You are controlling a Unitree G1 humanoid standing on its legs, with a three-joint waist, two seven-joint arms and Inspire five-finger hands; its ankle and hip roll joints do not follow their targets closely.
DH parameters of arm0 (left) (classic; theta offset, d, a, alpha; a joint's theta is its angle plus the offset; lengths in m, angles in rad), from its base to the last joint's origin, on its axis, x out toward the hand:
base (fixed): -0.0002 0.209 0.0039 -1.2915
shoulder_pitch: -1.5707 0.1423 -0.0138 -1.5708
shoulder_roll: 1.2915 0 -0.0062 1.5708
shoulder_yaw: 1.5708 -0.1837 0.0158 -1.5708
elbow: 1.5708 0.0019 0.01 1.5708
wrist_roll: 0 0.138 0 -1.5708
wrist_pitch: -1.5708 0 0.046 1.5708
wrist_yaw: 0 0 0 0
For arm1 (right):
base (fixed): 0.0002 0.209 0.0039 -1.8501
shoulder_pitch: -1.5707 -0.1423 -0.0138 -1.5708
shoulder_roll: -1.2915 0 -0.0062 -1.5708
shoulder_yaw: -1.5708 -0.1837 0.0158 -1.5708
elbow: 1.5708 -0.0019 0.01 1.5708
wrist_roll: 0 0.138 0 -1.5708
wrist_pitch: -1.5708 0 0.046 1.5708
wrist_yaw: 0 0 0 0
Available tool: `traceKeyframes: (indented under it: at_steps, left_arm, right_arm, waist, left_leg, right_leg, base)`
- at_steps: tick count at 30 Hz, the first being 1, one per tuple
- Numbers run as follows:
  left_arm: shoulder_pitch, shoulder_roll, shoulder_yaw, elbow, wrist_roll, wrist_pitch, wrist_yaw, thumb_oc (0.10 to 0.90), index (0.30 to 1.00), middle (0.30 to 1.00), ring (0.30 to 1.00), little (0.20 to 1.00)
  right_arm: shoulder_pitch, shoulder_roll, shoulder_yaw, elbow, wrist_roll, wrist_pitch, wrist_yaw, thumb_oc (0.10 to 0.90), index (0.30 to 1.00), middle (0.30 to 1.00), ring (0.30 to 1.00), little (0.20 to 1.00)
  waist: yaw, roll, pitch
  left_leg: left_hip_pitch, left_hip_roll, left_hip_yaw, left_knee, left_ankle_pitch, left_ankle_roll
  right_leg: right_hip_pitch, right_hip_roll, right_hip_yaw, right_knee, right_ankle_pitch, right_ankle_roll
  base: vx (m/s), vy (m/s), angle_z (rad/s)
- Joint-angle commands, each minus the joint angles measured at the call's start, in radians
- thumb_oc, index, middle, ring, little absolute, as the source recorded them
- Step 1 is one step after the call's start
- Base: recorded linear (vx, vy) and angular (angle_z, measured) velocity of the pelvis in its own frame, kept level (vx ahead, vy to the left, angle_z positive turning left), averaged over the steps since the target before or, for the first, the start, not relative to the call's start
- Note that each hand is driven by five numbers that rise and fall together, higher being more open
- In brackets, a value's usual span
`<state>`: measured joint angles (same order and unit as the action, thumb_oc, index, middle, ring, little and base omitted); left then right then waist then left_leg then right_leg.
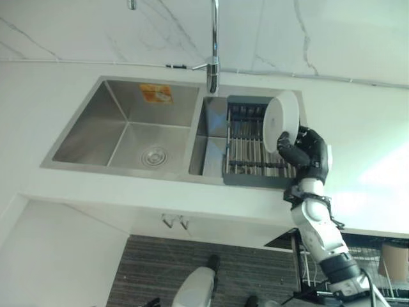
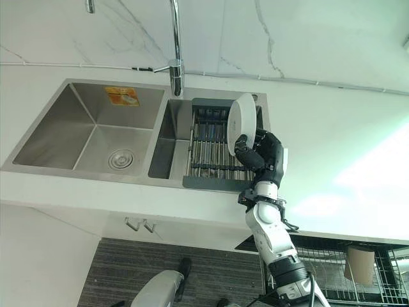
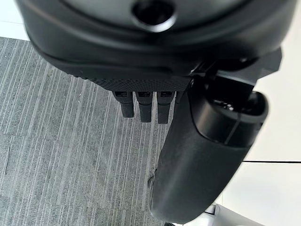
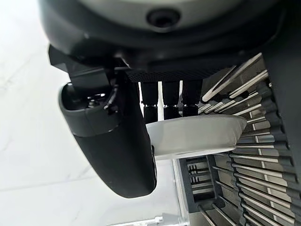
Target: Place the dishes in the dishwasher.
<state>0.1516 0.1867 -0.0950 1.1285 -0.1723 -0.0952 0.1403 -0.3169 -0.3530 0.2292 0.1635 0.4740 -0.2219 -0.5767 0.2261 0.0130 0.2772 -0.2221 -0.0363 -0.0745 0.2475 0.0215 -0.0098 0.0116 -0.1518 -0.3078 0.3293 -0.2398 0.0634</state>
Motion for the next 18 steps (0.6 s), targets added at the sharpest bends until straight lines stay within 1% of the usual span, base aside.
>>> traceKeyframes:
  at_steps: [1,5,9,11,13,14,15,17,18]
  left_arm:
    - [0.032,0.035,-0.038,-0.010,0.022,-0.035,0.007,0.800,0.900,0.900,0.900,0.900]
    - [0.033,0.033,-0.039,-0.015,0.017,-0.031,0.010,0.800,0.900,0.900,0.900,0.900]
    - [0.030,0.033,-0.036,-0.004,0.012,-0.028,0.017,0.800,0.900,0.900,0.900,0.900]
    - [0.028,0.030,-0.033,0.007,0.010,-0.031,0.025,0.800,0.900,0.900,0.900,0.900]
    - [0.026,0.029,-0.031,0.014,0.010,-0.031,0.030,0.800,0.900,0.900,0.900,0.900]
    - [0.024,0.028,-0.032,0.016,0.010,-0.032,0.033,0.800,0.900,0.900,0.900,0.900]
    - [0.017,0.027,-0.028,0.016,0.010,-0.027,0.035,0.800,0.900,0.900,0.900,0.900]
    - [-0.001,0.028,-0.036,0.023,0.005,-0.020,0.033,0.800,0.900,0.900,0.900,0.900]
    - [-0.002,0.028,-0.036,0.023,0.005,-0.019,0.033,0.800,0.900,0.900,0.900,0.900]
  right_arm:
    - [-0.082,-0.044,-0.040,-0.016,-0.051,-0.134,-0.026,0.400,0.300,0.300,0.300,0.300]
    - [-0.080,-0.039,-0.043,-0.018,-0.036,-0.193,0.002,0.400,0.300,0.300,0.300,0.300]
    - [-0.088,-0.019,-0.035,-0.045,-0.002,-0.296,0.026,0.400,0.300,0.300,0.300,0.300]
    - [-0.094,-0.010,-0.032,-0.051,0.003,-0.339,0.036,0.400,0.300,0.300,0.300,0.300]
    - [-0.097,-0.007,-0.032,-0.060,0.008,-0.366,0.045,0.400,0.300,0.300,0.300,0.300]
    - [-0.099,-0.008,-0.033,-0.065,0.012,-0.376,0.048,0.400,0.300,0.300,0.300,0.300]
    - [-0.105,-0.007,-0.040,-0.090,0.037,-0.402,0.075,0.400,0.300,0.300,0.300,0.300]
    - [-0.115,-0.011,-0.057,-0.143,0.084,-0.427,0.106,0.400,0.300,0.300,0.300,0.300]
    - [-0.116,-0.012,-0.058,-0.145,0.086,-0.428,0.107,0.400,0.300,0.300,0.300,0.300]
  waist:
    - [0.008,-0.004,-0.049]
    - [0.004,-0.001,-0.055]
    - [0.002,-0.002,-0.058]
    - [-0.001,-0.004,-0.069]
    - [-0.003,-0.005,-0.070]
    - [-0.006,-0.006,-0.074]
    - [-0.012,-0.007,-0.082]
    - [-0.031,-0.011,-0.094]
    - [-0.032,-0.011,-0.094]
  left_leg:
    - [0.052,0.076,0.029,0.053,-0.169,-0.039]
    - [0.062,0.080,0.038,0.053,-0.173,-0.037]
    - [0.086,0.082,0.048,0.053,-0.186,-0.035]
    - [0.086,0.082,0.052,0.053,-0.184,-0.032]
    - [0.102,0.085,0.060,0.053,-0.194,-0.033]
    - [0.098,0.084,0.060,0.053,-0.190,-0.031]
    - [0.106,0.086,0.068,0.053,-0.194,-0.030]
    - [0.120,0.089,0.081,0.053,-0.205,-0.026]
    - [0.121,0.089,0.082,0.053,-0.205,-0.026]
  right_leg:
    - [-0.031,-0.059,-0.022,-0.029,0.041,0.047]
    - [-0.027,-0.059,-0.019,-0.029,0.041,0.046]
    - [-0.017,-0.057,-0.012,-0.029,0.034,0.045]
    - [-0.026,-0.058,-0.009,-0.029,0.040,0.044]
    - [-0.019,-0.057,-0.003,-0.029,0.036,0.044]
    - [-0.026,-0.058,-0.003,-0.029,0.041,0.044]
    - [-0.028,-0.056,0.005,-0.029,0.042,0.043]
    - [-0.034,-0.047,0.025,-0.029,0.042,0.041]
    - [-0.034,-0.047,0.027,-0.029,0.042,0.040]
  base:
    - [0.00,-0.008,-0.03]
    - [-0.01,-0.011,-0.06]
    - [-0.05,-0.035,-0.06]
    - [-0.07,-0.033,-0.06]
    - [-0.04,-0.026,-0.06]
    - [-0.07,-0.033,-0.22]
    - [-0.10,-0.034,-0.28]
    - [-0.09,-0.051,-0.22]
    - [-0.06,-0.046,-0.24]
